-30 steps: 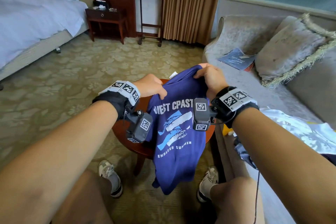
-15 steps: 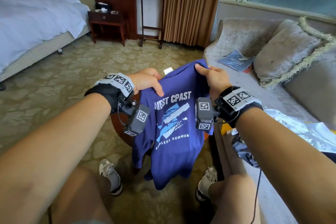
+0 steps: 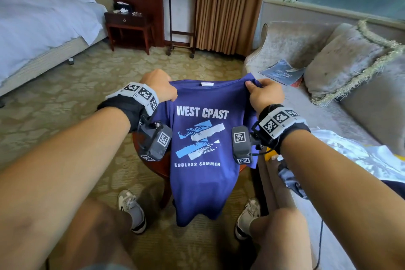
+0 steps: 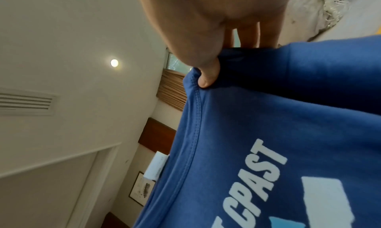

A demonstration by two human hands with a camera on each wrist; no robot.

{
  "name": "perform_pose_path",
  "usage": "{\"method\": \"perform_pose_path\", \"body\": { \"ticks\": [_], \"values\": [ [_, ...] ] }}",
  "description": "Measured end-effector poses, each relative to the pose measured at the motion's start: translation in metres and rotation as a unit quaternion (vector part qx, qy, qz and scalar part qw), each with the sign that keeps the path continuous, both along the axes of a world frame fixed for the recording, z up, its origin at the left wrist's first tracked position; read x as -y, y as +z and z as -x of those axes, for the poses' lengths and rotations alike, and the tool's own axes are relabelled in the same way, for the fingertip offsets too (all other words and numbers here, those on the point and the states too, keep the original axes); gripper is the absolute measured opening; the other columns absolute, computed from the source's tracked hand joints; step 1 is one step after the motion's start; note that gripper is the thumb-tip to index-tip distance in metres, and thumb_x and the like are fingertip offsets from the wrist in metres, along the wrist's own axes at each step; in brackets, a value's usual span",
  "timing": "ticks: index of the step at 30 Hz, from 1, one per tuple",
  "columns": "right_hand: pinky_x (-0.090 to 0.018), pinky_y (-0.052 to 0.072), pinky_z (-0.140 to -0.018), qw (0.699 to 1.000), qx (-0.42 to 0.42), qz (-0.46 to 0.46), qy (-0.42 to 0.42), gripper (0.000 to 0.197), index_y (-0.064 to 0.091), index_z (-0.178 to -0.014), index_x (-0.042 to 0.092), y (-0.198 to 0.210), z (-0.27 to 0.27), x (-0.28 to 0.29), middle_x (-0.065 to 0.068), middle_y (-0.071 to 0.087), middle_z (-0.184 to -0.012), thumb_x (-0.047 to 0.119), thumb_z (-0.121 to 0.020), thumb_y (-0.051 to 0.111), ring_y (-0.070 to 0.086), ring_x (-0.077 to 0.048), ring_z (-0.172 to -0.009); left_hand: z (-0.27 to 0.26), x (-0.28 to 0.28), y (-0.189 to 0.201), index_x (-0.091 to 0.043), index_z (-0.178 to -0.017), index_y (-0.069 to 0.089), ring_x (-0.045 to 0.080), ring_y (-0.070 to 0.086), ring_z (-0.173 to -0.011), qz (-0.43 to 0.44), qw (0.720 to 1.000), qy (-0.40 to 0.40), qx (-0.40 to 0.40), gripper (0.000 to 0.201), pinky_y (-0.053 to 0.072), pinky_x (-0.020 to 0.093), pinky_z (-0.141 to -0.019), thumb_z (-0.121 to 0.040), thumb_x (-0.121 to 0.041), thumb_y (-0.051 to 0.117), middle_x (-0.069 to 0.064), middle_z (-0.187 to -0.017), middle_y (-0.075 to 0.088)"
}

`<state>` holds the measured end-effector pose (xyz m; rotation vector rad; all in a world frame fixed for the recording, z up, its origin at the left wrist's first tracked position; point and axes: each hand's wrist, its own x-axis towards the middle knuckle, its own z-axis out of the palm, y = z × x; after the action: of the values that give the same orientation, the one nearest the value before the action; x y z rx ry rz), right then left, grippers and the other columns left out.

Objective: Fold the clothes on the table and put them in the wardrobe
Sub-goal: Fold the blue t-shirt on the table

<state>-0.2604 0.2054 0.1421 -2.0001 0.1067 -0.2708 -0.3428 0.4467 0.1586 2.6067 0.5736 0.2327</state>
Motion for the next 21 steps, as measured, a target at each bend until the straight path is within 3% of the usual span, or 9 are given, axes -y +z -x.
{"method": "perform_pose_path", "body": {
  "ticks": [3, 7, 10, 14, 17, 19, 21],
  "values": [
    [-0.029, 0.047, -0.087, 1.000, -0.013, 0.007, -0.006, 0.029, 0.071, -0.106, 0.019, -0.001, 0.002, 0.009, -0.008, 0.071, -0.106, 0.043, -0.090, 0.066, 0.064, -0.028, -0.104, -0.002, -0.006, -0.003, -0.005, -0.068, 0.053, 0.026, 0.049, -0.070, 0.039, 0.998, 0.023, 0.032, 0.025, 0.032, 0.024, -0.051, -0.075, -0.015, 0.075, 0.009, -0.072, 0.051],
    [-0.026, 0.040, -0.077, 0.999, -0.050, -0.021, -0.004, 0.025, 0.069, -0.099, 0.018, -0.003, 0.003, 0.014, -0.004, 0.064, -0.095, 0.042, -0.091, 0.065, 0.059, -0.023, -0.092, 0.001, -0.009, -0.006, -0.003, -0.077, 0.054, 0.026, 0.050, -0.072, 0.034, 0.997, 0.031, 0.063, 0.034, 0.033, 0.029, -0.054, -0.082, -0.029, 0.074, 0.009, -0.074, 0.050],
    [-0.028, 0.042, -0.075, 0.997, -0.065, -0.044, -0.004, 0.024, 0.065, -0.089, 0.017, -0.003, 0.000, 0.019, -0.004, 0.066, -0.093, 0.041, -0.086, 0.070, 0.058, -0.023, -0.087, 0.006, -0.012, -0.003, -0.008, -0.060, 0.040, 0.024, 0.042, -0.060, 0.021, 0.998, 0.034, 0.038, 0.051, 0.028, 0.030, -0.050, -0.076, -0.039, 0.079, 0.005, -0.062, 0.041],
    [-0.034, 0.050, -0.085, 0.991, -0.110, -0.074, -0.021, 0.034, 0.061, -0.098, 0.010, -0.001, 0.002, 0.024, -0.004, 0.061, -0.095, 0.034, -0.081, 0.077, 0.058, -0.024, -0.089, 0.013, -0.018, 0.002, -0.016, -0.053, 0.028, 0.020, 0.031, -0.056, 0.059, 0.998, 0.019, -0.014, 0.066, 0.021, 0.030, -0.052, -0.059, -0.039, 0.089, 0.002, -0.057, 0.031],
    [-0.041, 0.054, -0.091, 0.984, -0.120, -0.126, -0.027, 0.047, 0.064, -0.111, -0.001, -0.005, 0.002, 0.020, -0.007, 0.063, -0.099, 0.028, -0.078, 0.079, 0.062, -0.027, -0.092, 0.013, -0.025, -0.002, -0.010, -0.066, 0.053, 0.023, 0.050, -0.069, 0.117, 0.993, 0.020, -0.015, 0.049, 0.037, 0.031, -0.063, -0.056, -0.039, 0.091, 0.006, -0.071, 0.054],
    [-0.036, 0.053, -0.087, 0.987, -0.117, -0.107, -0.010, 0.036, 0.065, -0.109, 0.004, -0.008, 0.000, 0.015, -0.006, 0.065, -0.103, 0.029, -0.084, 0.075, 0.062, -0.027, -0.095, 0.014, -0.028, -0.007, -0.006, -0.077, 0.062, 0.026, 0.060, -0.080, 0.146, 0.989, 0.016, -0.015, 0.046, 0.044, 0.033, -0.071, -0.062, -0.040, 0.088, 0.009, -0.085, 0.065],
    [-0.024, 0.044, -0.077, 0.992, -0.108, -0.068, 0.008, 0.040, 0.065, -0.119, 0.006, -0.009, -0.004, 0.011, -0.003, 0.063, -0.110, 0.035, -0.091, 0.067, 0.060, -0.022, -0.100, 0.015, -0.028, -0.013, -0.005, -0.079, 0.061, 0.030, 0.061, -0.082, 0.164, 0.986, 0.016, -0.016, 0.042, 0.044, 0.034, -0.071, -0.070, -0.039, 0.083, 0.013, -0.088, 0.066]
  ]
}}
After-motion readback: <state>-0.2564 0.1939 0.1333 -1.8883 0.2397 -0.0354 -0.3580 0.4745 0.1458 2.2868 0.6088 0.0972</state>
